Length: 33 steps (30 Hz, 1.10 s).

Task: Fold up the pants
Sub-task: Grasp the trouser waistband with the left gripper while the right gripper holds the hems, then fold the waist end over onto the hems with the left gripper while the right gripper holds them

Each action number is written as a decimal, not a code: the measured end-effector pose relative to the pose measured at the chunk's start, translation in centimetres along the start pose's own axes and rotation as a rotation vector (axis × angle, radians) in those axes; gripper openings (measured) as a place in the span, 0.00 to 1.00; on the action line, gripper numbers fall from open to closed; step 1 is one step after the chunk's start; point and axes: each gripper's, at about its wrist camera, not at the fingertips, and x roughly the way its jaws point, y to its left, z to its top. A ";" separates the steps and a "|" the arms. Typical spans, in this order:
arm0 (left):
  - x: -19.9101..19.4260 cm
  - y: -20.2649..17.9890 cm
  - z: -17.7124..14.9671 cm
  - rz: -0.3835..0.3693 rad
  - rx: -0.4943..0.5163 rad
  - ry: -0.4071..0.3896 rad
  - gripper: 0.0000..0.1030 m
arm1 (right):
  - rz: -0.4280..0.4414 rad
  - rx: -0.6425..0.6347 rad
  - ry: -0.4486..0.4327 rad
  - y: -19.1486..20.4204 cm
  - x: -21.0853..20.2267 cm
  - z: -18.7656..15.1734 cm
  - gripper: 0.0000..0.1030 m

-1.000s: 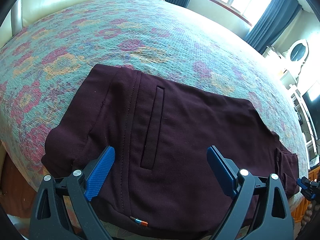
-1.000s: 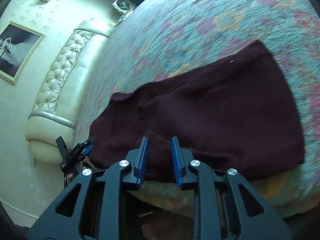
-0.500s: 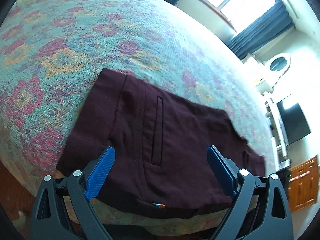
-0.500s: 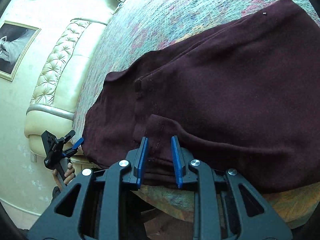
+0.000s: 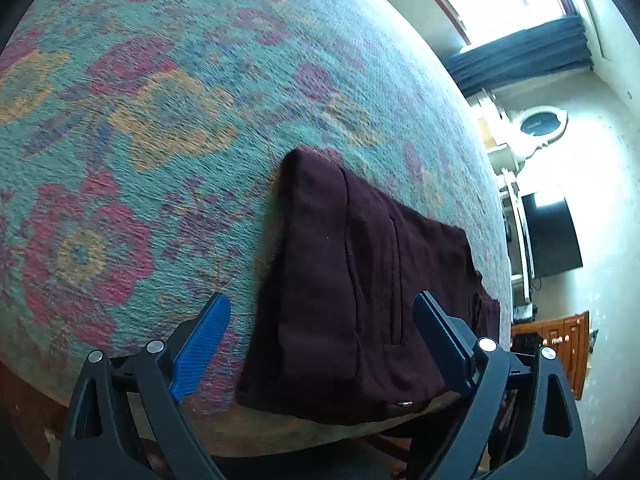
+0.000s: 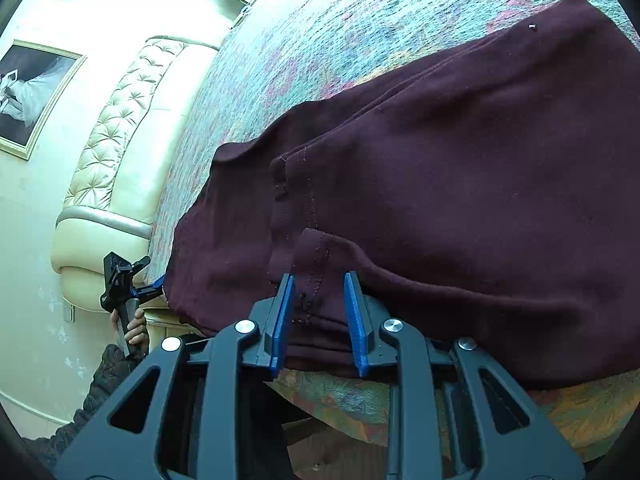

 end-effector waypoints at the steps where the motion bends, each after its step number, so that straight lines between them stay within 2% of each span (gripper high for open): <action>1: 0.5 -0.3 0.0 0.006 0.020 0.024 0.88 | 0.002 0.002 -0.001 -0.1 0.0 0.0 0.25; 4: 2.0 -0.8 -0.1 -0.023 0.052 0.057 0.88 | 0.002 0.002 -0.004 -0.3 0.0 0.0 0.25; 11: 2.4 0.5 0.1 -0.188 -0.034 0.017 0.88 | 0.012 0.007 -0.007 -0.6 -0.2 0.0 0.26; 13: 2.8 0.2 0.0 -0.246 -0.044 0.045 0.87 | 0.016 0.006 -0.010 -0.6 -0.2 0.0 0.30; 15: 3.5 -0.5 -0.1 -0.263 -0.039 0.071 0.87 | 0.016 -0.003 -0.012 -0.4 -0.2 -0.2 0.33; 19: 4.8 -1.8 -0.2 -0.187 -0.011 0.076 0.87 | 0.008 -0.026 -0.017 0.3 -0.1 -0.3 0.41; 20: 4.8 -1.9 -0.2 -0.181 -0.019 0.075 0.82 | 0.006 -0.032 -0.018 0.4 -0.1 -0.3 0.42; 21: 4.9 -1.8 -0.1 -0.153 -0.035 0.079 0.61 | 0.004 -0.037 -0.019 0.5 -0.1 -0.4 0.42; 22: 5.2 -1.5 0.0 -0.126 -0.051 0.092 0.34 | 0.003 -0.038 -0.020 0.5 -0.1 -0.5 0.42; 24: 5.4 -1.3 -0.3 -0.127 -0.085 0.100 0.33 | 0.005 -0.036 -0.020 0.4 -0.1 -0.6 0.42; 27: 5.4 -2.7 -0.4 -0.058 -0.049 0.088 0.29 | 0.006 -0.034 -0.022 0.5 0.0 -0.7 0.43; 33: 4.6 -5.4 -0.3 -0.004 -0.028 0.067 0.27 | 0.003 -0.045 -0.028 1.2 0.5 -0.9 0.47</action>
